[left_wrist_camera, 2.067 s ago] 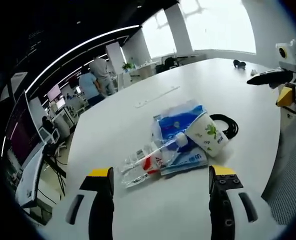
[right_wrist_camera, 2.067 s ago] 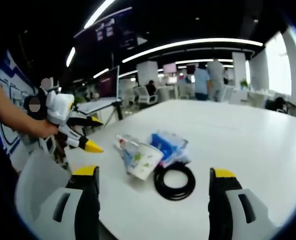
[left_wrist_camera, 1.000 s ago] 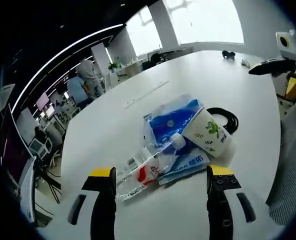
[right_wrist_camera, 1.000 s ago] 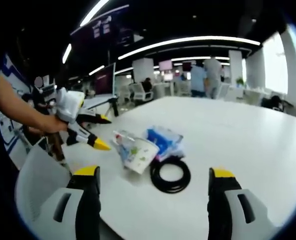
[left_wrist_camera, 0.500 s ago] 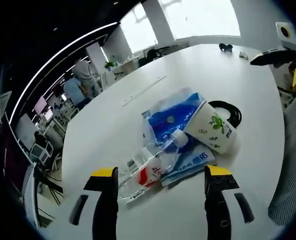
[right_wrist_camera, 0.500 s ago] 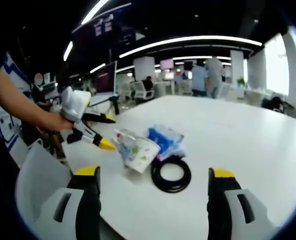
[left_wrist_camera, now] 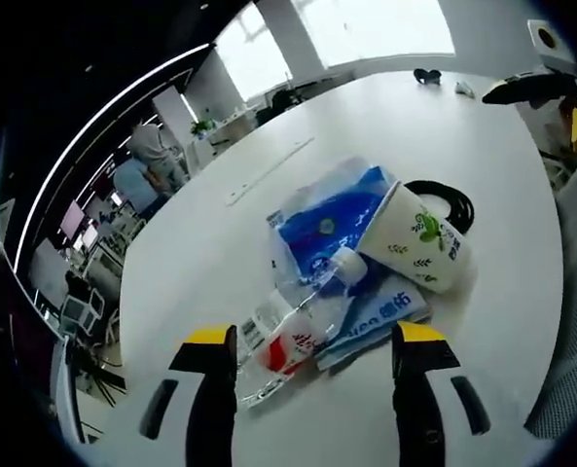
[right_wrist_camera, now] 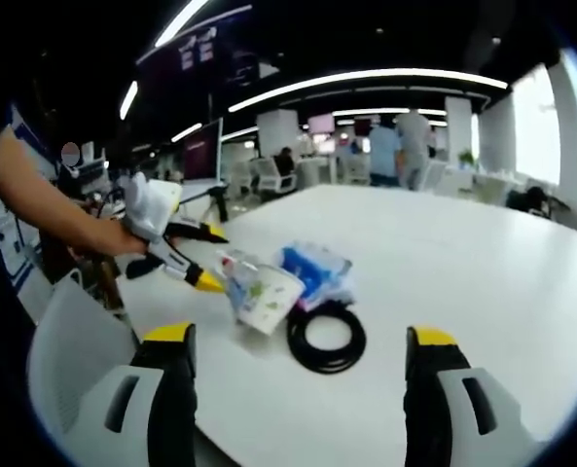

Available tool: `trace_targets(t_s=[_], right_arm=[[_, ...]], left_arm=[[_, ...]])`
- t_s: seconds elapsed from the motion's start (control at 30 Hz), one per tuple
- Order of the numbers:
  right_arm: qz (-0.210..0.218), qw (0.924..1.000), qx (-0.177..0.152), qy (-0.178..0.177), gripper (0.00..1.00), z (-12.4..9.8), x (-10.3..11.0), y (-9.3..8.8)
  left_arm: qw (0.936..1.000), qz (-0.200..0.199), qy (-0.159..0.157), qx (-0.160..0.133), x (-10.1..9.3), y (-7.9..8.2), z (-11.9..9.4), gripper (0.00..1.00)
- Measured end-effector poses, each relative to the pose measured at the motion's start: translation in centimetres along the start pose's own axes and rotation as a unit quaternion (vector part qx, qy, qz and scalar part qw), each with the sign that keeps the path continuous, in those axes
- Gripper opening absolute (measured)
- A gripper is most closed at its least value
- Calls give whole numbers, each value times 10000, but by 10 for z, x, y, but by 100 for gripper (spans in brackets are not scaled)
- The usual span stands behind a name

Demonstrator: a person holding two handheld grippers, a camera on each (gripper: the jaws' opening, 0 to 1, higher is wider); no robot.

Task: Arrange the tabletop items into an orderly group along one side of the table until the central work area is clear of visible clutter.

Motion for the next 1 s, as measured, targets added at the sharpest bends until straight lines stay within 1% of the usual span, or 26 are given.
trace_targets(t_s=[0.07,0.17,0.37,0.53,0.63,0.73,0.8,0.9,0.97,1.0], right_arm=[[5,10000,19,-5,87,-1,0,-1],[23,10000,55,-29,86,-1,-1,-3],[66,9999,103,-84,86,-3,-4,-6],[126,9997,164,-104,86,-4,-6,-9],[139,9997,183,-83,86,-3,-5,-9],[168,9996,203,-66,86,-2,-5,-11],[197,9996,215,-47,86,-1,-5,-12],[188,9996,218,-25,86,-1,-4,-11],[197,9996,207,-22,86,0,-4,-11],[205,9996,206,-21,86,0,-4,-11]], left_arm=[[10000,3,8,13,1,0,3,61],[9999,-94,-6,50,4,0,9,61],[9999,24,-68,149,1,0,18,61],[9994,177,-133,282,-3,-4,24,60],[9996,37,-101,244,0,-5,26,62],[9996,20,-111,253,1,-6,28,64],[9996,20,-114,262,2,-6,29,64],[9996,-64,-113,263,6,-3,28,60],[9996,-55,-126,231,6,-2,28,61],[9995,3,-139,269,6,-4,29,61]])
Point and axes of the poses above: the point that each gripper's makers call its tool centre point, and the gripper's own axes: z roughly forward along the fingers, x roughly to its left, y roughly out of its top, the point moved 9 cm from there along -z, roughly backward along the fingers, and after that the axes turned 7 degrees about -x, right-handed, at the moved point
